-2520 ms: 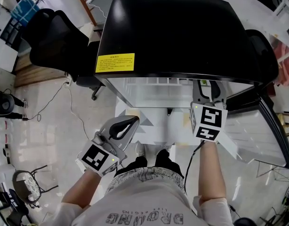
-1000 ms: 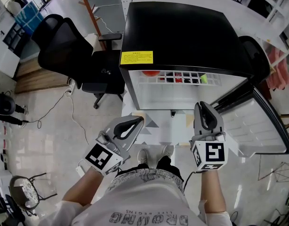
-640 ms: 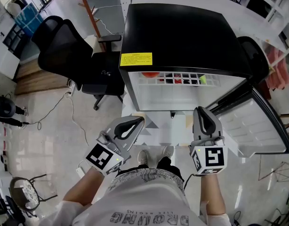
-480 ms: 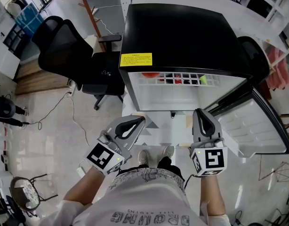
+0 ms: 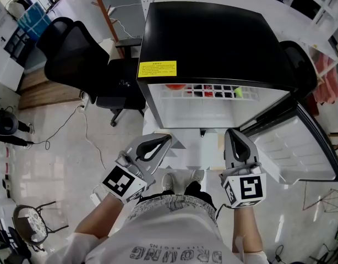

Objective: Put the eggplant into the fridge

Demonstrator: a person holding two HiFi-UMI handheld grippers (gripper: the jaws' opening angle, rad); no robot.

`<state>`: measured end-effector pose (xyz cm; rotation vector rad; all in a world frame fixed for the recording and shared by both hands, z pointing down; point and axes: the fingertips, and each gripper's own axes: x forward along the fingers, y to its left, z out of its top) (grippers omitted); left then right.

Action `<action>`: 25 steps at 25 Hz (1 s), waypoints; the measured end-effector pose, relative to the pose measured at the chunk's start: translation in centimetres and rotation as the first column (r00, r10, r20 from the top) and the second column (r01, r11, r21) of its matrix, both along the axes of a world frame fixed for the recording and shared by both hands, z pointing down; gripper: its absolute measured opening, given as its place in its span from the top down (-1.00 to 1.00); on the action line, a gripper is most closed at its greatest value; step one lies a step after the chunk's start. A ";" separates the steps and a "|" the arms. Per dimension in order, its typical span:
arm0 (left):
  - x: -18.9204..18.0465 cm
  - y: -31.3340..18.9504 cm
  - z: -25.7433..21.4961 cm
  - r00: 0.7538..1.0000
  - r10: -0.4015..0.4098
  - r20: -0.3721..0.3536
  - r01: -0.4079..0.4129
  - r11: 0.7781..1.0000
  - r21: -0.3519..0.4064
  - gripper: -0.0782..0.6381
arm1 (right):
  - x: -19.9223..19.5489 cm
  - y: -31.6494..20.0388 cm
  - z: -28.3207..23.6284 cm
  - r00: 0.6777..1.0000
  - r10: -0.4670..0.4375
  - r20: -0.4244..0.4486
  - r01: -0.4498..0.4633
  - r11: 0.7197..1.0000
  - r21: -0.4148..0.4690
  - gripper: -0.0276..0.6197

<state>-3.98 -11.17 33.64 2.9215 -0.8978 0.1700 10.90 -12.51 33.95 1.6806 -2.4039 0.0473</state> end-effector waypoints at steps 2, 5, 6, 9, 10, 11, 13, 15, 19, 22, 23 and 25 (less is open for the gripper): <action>0.0 -0.1 0.1 1.000 0.000 0.001 0.000 1.000 -0.003 0.76 | 0.0 0.0 0.0 1.000 -0.003 0.003 0.003 1.000 -0.002 0.90; 0.1 -0.1 0.2 1.000 0.001 0.003 -0.001 1.000 -0.006 0.76 | -0.1 0.0 0.1 1.000 -0.008 0.009 0.008 1.000 -0.008 0.90; 0.2 -0.1 0.2 1.000 0.003 0.003 -0.003 1.000 -0.007 0.76 | -0.2 0.0 0.2 1.000 -0.009 0.009 0.009 1.000 -0.011 0.90; 0.2 0.0 0.3 1.000 0.005 0.004 -0.004 1.000 -0.010 0.76 | -0.2 0.0 0.4 1.000 -0.009 0.007 0.009 1.000 -0.017 0.90; 0.2 0.0 0.3 1.000 0.005 0.005 -0.004 1.000 -0.011 0.76 | -0.2 0.0 0.5 1.000 -0.009 0.006 0.009 1.000 -0.019 0.90; 0.2 -0.1 0.4 1.000 0.004 0.005 -0.004 1.000 -0.013 0.76 | -0.2 -0.1 0.5 1.000 -0.010 0.006 0.010 1.000 -0.020 0.90; 0.2 -0.1 0.4 1.000 0.004 0.005 -0.004 1.000 -0.013 0.76 | -0.2 -0.1 0.5 1.000 -0.013 0.004 0.013 1.000 -0.022 0.90; 0.2 -0.1 0.4 1.000 0.004 0.003 -0.004 1.000 -0.013 0.76 | -0.2 -0.1 0.5 1.000 -0.014 0.003 0.014 1.000 -0.021 0.90; 0.2 -0.1 0.3 1.000 0.004 0.003 -0.004 1.000 -0.014 0.76 | -0.4 -0.2 0.4 1.000 -0.018 0.000 0.018 1.000 -0.024 0.90; 0.2 -0.2 0.3 1.000 0.003 0.001 -0.003 1.000 -0.014 0.76 | -0.5 -0.3 0.5 1.000 -0.020 -0.004 0.020 0.999 -0.026 0.90; 0.1 -0.2 0.3 1.000 0.003 0.001 -0.003 1.000 -0.013 0.76 | -0.5 -0.3 0.6 1.000 -0.020 -0.005 0.020 0.999 -0.027 0.90; 0.1 -0.3 0.3 1.000 0.003 0.000 -0.003 1.000 -0.014 0.76 | -0.5 -0.3 0.6 1.000 -0.021 -0.007 0.020 0.999 -0.029 0.90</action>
